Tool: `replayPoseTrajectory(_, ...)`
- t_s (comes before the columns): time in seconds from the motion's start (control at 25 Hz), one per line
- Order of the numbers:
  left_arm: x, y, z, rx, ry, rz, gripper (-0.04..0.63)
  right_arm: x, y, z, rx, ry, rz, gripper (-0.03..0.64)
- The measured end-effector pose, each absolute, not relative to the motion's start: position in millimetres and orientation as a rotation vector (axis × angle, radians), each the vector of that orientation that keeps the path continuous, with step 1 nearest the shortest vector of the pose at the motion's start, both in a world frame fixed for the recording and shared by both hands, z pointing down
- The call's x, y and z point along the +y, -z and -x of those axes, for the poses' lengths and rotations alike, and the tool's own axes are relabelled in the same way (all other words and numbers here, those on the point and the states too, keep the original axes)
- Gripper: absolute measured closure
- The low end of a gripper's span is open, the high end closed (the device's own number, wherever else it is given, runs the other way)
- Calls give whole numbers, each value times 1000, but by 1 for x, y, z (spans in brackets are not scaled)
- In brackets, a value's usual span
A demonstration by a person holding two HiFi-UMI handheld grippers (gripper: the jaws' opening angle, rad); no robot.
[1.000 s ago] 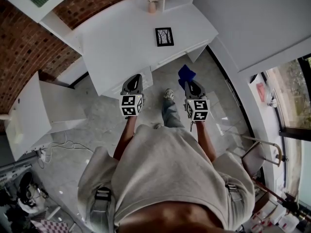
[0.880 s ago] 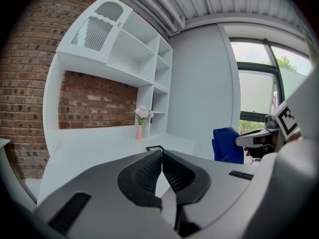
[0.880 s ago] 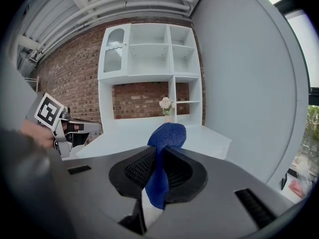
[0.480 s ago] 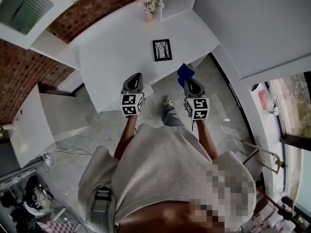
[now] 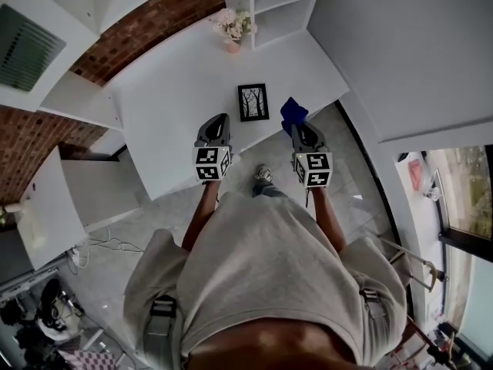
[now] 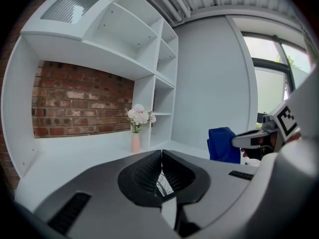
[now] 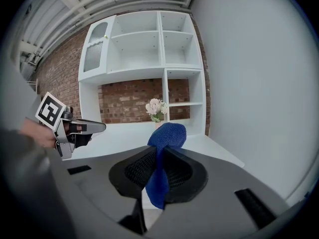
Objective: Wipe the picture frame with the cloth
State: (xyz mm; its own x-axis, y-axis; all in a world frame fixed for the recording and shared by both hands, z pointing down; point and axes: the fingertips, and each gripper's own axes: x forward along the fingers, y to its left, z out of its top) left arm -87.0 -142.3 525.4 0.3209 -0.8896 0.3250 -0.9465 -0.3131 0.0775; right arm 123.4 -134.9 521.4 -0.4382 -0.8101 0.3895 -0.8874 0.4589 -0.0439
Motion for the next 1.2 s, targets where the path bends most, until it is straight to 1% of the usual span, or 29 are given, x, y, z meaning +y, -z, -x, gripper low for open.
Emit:
replayPoseTrajectory(0.28,-193,-521,93,-1728,-317,-2306,577,-194,-521,-118,-2445,-335,-1401,557)
replayPoseTrajectory(0.6,-228,-521,97,-1782,-313,-2272,577,-240,-522,-113,-2487,-324,-1351,557)
replayPoseTrajectory(1.2,-234,-532,106,-1779,-370,-2234,577,-256,-536,-106,-2492,-373,-1318,557)
